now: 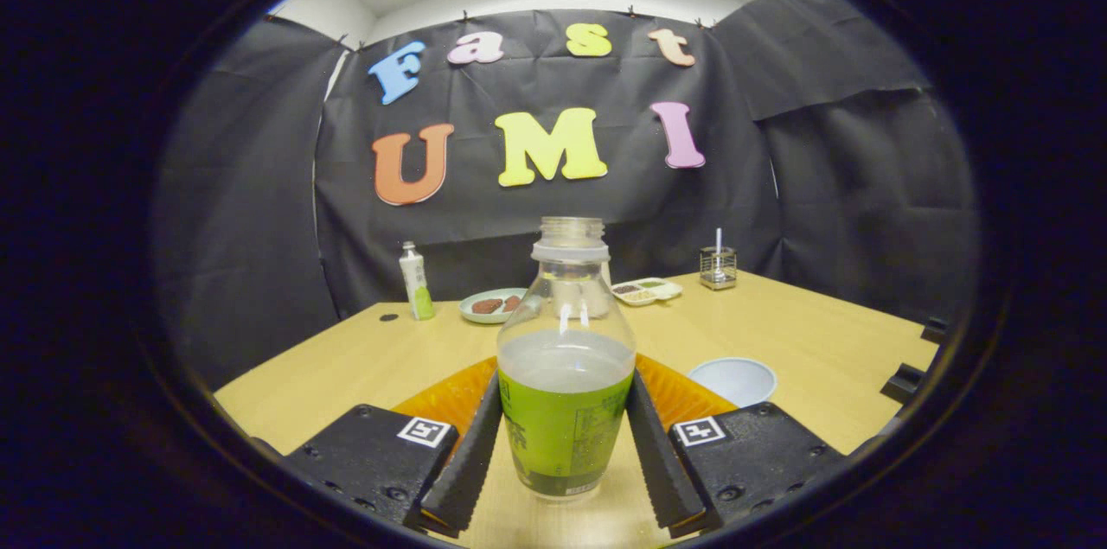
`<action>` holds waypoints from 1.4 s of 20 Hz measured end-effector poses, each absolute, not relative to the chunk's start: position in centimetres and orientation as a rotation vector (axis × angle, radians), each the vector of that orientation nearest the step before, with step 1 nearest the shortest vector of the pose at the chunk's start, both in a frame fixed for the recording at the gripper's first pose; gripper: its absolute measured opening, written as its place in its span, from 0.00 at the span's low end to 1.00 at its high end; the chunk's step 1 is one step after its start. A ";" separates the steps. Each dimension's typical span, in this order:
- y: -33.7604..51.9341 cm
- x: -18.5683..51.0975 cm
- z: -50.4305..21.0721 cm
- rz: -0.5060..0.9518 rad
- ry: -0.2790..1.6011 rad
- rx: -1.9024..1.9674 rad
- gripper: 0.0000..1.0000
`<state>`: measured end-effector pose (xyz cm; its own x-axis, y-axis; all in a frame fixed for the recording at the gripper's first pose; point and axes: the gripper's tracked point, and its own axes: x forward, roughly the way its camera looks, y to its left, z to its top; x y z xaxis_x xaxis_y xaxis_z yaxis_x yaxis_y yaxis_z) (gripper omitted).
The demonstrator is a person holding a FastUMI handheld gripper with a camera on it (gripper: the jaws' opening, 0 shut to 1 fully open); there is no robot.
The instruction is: Take the bottle from table, then pour the juice into the cup, finally place the bottle on the coaster
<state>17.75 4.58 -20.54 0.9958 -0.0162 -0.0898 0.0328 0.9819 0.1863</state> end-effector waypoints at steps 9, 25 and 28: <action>4.2 17.8 -18.2 0.050 0.117 0.527 0.78; 3.5 19.1 -19.3 0.209 0.215 1.301 0.78; 3.6 18.9 -18.5 0.223 0.231 1.418 0.78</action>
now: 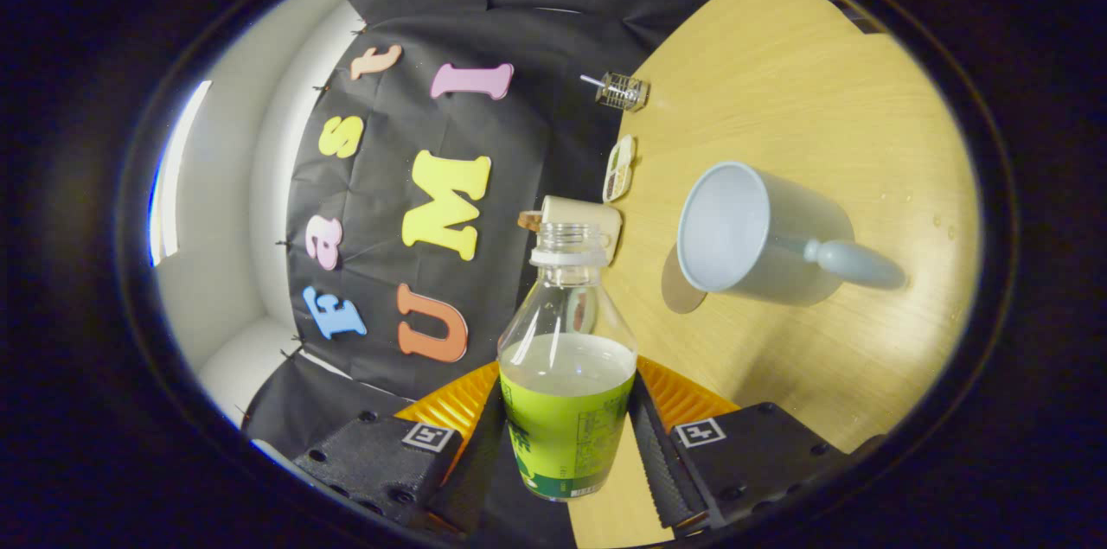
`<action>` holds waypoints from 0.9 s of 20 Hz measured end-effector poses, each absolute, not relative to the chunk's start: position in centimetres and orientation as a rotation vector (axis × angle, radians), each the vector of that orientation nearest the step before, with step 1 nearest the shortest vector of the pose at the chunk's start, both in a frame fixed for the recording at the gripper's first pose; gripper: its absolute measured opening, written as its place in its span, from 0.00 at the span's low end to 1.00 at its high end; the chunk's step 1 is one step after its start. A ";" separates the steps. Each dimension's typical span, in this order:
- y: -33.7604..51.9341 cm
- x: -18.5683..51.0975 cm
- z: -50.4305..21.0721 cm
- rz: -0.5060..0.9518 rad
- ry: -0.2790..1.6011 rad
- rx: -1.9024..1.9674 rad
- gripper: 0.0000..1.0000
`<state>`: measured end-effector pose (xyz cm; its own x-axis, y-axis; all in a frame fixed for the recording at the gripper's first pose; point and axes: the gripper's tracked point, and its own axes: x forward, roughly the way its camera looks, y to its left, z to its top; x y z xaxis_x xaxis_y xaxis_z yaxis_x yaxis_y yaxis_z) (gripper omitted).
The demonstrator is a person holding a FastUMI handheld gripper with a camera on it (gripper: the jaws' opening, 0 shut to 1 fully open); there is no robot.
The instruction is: Take the bottle from table, then pour the juice into the cup, finally place the bottle on the coaster
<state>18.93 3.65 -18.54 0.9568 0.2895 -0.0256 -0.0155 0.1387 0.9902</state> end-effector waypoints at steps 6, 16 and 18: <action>4.5 19.3 -15.9 0.284 0.243 1.651 0.78; 2.8 18.9 -13.1 0.285 0.221 1.853 0.77; 2.8 19.0 -12.7 0.294 0.222 1.904 0.77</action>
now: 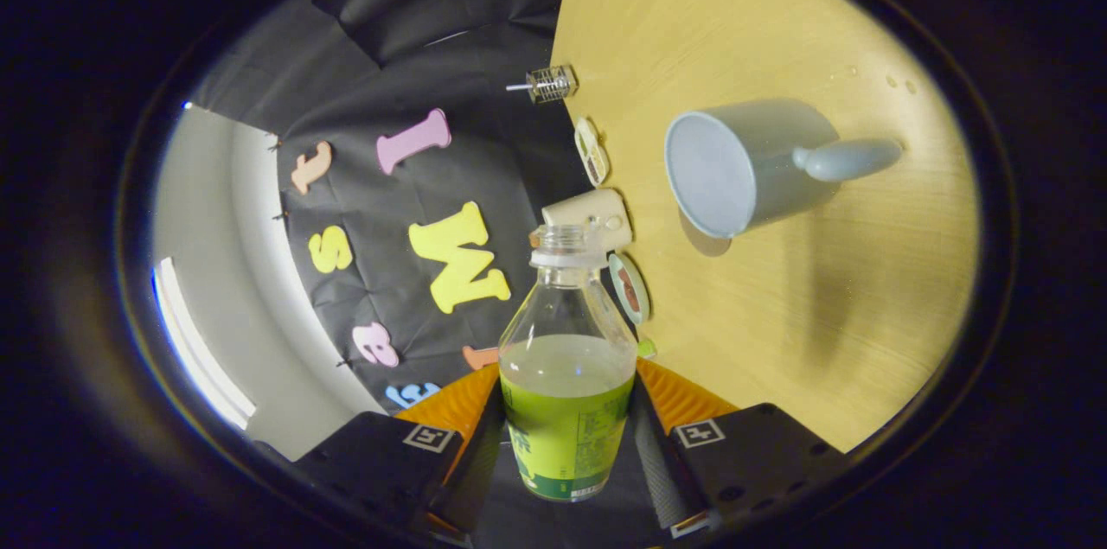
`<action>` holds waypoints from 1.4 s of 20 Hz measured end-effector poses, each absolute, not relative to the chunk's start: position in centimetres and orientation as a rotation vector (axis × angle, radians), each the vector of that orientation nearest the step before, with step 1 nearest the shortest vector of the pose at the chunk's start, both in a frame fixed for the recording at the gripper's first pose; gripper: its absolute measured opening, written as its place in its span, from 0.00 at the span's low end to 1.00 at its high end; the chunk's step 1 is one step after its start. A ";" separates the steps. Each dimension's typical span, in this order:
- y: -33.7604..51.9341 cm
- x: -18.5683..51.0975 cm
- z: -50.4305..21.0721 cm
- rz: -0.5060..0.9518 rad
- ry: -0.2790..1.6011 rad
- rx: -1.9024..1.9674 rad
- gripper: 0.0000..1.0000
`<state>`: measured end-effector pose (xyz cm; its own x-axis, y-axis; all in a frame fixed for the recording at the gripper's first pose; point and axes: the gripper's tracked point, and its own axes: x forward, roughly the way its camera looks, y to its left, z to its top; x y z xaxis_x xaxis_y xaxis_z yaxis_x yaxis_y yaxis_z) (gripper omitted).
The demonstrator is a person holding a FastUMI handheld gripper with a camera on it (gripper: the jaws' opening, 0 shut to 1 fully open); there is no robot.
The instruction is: Take the bottle from table, then pour the juice into the cup, finally place the bottle on the coaster
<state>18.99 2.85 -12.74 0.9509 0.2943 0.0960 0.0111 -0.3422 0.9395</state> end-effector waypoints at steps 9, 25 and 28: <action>2.6 19.2 -12.2 0.300 0.234 2.001 0.77; 2.7 19.5 -11.1 0.361 0.234 2.167 0.77; 2.3 19.5 -11.5 0.374 0.228 2.190 0.77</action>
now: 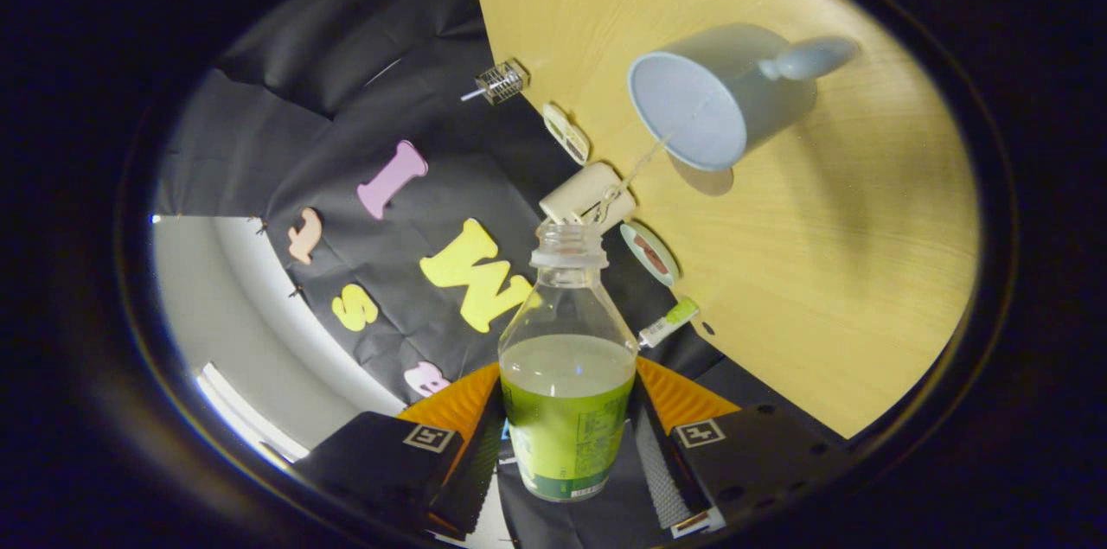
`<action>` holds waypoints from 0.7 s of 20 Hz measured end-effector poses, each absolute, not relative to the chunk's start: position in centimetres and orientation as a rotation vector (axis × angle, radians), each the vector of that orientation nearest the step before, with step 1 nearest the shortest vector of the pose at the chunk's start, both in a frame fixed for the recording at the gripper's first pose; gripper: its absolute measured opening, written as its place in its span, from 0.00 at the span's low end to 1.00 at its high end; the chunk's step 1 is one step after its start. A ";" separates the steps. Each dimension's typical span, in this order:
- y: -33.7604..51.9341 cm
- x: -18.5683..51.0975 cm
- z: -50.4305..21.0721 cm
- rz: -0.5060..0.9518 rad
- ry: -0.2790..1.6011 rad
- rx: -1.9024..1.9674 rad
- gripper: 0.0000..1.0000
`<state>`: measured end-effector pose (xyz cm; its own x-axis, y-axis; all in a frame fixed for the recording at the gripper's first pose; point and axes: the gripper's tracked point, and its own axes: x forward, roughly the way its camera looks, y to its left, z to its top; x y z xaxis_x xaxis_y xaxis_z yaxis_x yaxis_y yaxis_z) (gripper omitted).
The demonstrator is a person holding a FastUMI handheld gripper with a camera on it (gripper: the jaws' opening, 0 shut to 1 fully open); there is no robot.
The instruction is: Take the bottle from table, then pour the juice into the cup, finally place the bottle on the coaster
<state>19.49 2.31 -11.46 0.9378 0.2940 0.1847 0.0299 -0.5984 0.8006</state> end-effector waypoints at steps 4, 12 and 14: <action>2.2 19.6 -11.3 0.387 0.220 2.225 0.77; 2.0 19.5 -10.8 0.421 0.185 2.266 0.77; 2.5 19.5 -10.3 0.441 0.178 2.268 0.77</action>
<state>19.53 2.45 -10.28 0.9292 0.2663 0.2563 -0.0132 -0.6689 0.7432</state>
